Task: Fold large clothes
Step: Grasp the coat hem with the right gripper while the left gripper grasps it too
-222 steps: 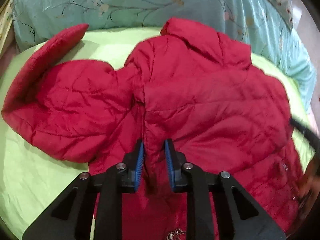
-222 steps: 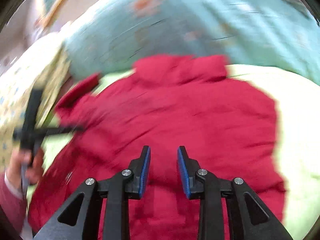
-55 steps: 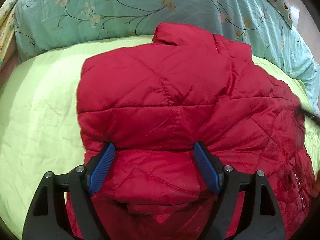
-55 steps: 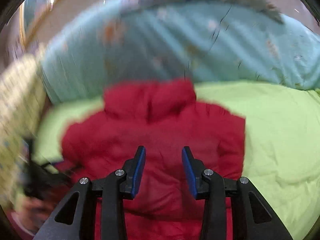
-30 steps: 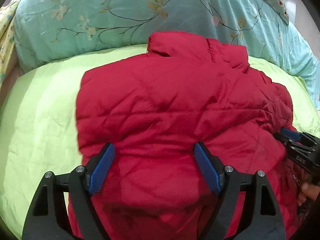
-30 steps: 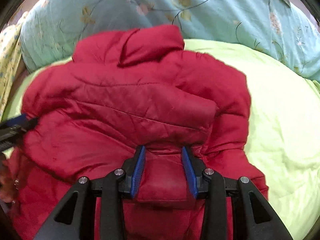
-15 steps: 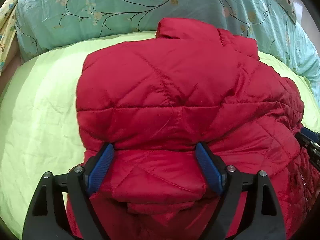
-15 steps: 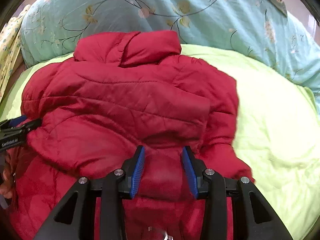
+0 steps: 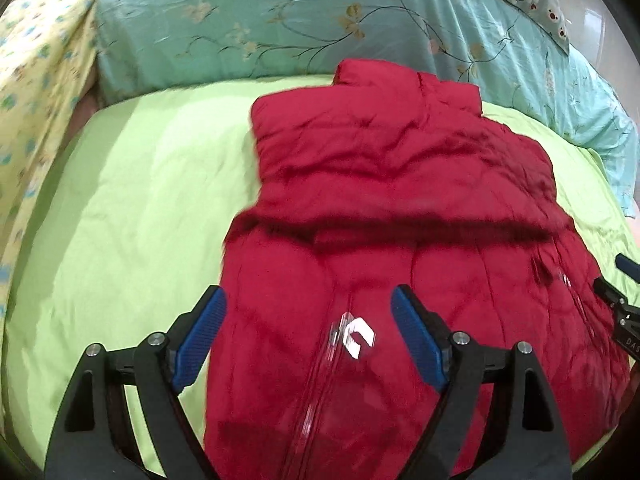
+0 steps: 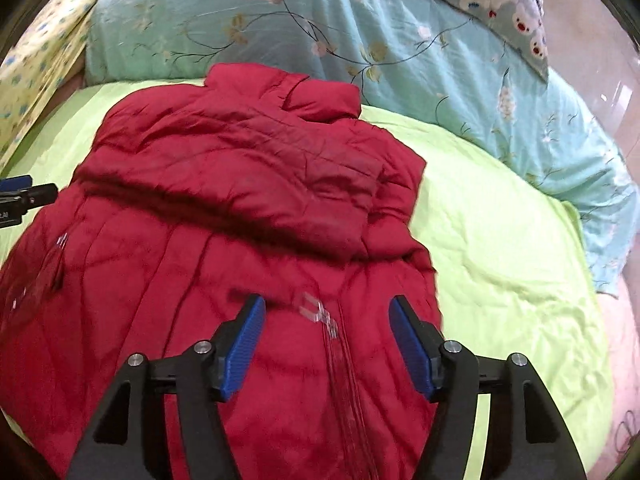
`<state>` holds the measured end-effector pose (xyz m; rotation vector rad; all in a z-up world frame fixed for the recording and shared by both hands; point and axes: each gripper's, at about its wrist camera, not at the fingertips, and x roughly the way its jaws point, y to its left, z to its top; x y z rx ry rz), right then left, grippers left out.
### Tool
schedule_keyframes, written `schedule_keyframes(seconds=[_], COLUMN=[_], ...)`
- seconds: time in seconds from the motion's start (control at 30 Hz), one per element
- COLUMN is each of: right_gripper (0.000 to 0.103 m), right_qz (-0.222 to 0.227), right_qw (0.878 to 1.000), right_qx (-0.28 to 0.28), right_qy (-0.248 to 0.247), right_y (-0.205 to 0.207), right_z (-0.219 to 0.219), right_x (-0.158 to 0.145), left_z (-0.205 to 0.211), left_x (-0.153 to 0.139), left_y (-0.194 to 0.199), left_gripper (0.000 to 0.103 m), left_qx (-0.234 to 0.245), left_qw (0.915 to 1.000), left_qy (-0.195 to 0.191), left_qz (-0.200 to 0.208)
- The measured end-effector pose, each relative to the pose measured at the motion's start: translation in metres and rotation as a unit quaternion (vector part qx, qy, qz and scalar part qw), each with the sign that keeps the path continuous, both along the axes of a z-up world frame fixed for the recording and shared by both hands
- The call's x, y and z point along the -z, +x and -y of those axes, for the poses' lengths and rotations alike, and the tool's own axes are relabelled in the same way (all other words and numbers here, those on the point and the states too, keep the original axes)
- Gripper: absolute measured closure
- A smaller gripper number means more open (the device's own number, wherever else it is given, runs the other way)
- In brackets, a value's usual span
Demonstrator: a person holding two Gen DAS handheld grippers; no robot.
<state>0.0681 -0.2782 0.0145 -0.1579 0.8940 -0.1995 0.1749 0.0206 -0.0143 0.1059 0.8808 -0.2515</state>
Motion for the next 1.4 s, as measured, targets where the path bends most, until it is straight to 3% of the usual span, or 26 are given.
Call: schedule_keyframes(seconds=[0.37,0.83,1.07,1.17,1.3,1.4], right_gripper=[0.025,0.024,0.019,0.021,0.022,0.036], right_qz=[0.007,-0.002,-0.034,-0.041,-0.044,-0.051], right_qw=[0.999,0.996,0.997,0.988,0.975,0.955], right_qx=[-0.006,0.022,0.048,0.065,0.079,0.076], right_qy=[-0.051,-0.081,0.054,0.135,0.205,0.281], right_y=[-0.069,-0.116,-0.132,-0.140,-0.146,-0.148], right_z=[-0.014,-0.003,0.055,0.084,0.101,0.109], right_x=[-0.023,-0.020,0.007,0.020,0.031,0.043], left_z=[-0.045,-0.051,-0.067,-0.073,-0.076,-0.079], left_x=[0.006,0.022,0.029,0.035,0.046,0.053], left_y=[-0.061,-0.095,-0.103,-0.104,-0.104,-0.106], left_gripper=[0.018,0.018,0.018,0.018,0.018,0.018], left_qx=[-0.022,-0.013,-0.015,-0.009,0.006,0.013], left_qw=[0.9994,0.9982,0.9977,0.9971,0.9952,0.9940], left_qy=[0.010,0.032,0.027,0.012,-0.007,-0.016], left_qz=[-0.026,-0.049,-0.060,-0.075,-0.098,-0.107])
